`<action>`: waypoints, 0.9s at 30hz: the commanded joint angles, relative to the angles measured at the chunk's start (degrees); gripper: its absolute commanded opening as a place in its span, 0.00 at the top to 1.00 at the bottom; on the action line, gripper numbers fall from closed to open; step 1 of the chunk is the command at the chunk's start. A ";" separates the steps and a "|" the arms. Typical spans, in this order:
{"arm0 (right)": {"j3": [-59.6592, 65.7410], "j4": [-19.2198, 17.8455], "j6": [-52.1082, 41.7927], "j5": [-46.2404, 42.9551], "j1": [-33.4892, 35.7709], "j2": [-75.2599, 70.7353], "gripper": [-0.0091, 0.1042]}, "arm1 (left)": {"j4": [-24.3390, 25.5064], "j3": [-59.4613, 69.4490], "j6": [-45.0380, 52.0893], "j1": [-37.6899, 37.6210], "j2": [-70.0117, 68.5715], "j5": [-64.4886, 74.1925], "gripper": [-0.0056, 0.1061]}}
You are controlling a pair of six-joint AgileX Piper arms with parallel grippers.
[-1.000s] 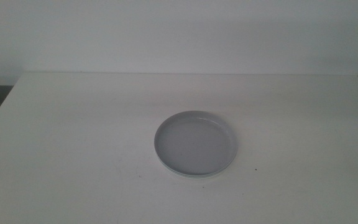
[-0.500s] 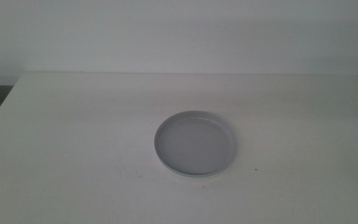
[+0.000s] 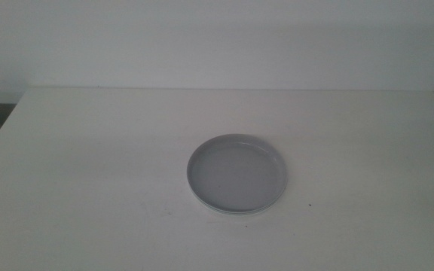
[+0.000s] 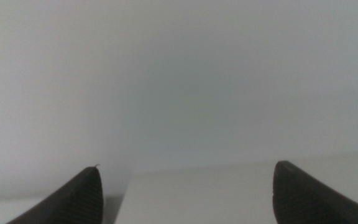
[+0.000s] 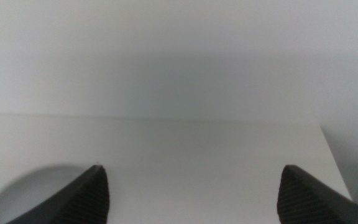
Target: Stack the three bowls on top of each other.
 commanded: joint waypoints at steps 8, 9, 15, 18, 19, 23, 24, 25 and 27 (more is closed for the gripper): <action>21.64 -0.96 -0.06 -6.62 -7.90 -21.43 0.13 | -0.69 19.96 -0.44 0.05 -15.71 -3.09 0.11; 23.09 -0.96 -0.06 -6.62 -9.01 -23.57 0.13 | -0.69 21.27 -0.44 0.05 -16.36 -3.09 0.11; 30.90 1.03 -0.06 -7.89 -11.94 -28.80 0.13 | -3.67 28.06 -0.44 0.05 -16.36 -5.44 0.11; 33.53 1.03 -0.06 -11.22 -11.94 -28.80 0.13 | -3.52 29.48 -0.44 0.05 -16.36 -7.07 0.11; 34.12 1.03 -0.06 -11.69 -11.94 -28.80 0.13 | -3.52 29.48 -0.44 0.05 -16.36 -8.11 0.11; 35.64 1.45 -0.06 -13.59 -11.94 -28.80 0.13 | -3.07 29.48 -0.44 0.05 -16.36 -6.67 0.11; 35.64 2.03 -0.06 -14.24 -11.94 -28.80 0.13 | -3.07 29.48 -0.44 0.05 -16.36 -6.67 0.11; 35.64 2.28 0.05 -12.82 -11.94 -28.80 0.13 | -3.07 29.48 -0.44 0.05 -16.36 -6.67 0.11; 35.64 2.28 0.03 -12.14 -11.94 -28.80 0.13 | -3.07 29.48 -0.44 0.05 -16.36 -6.91 0.11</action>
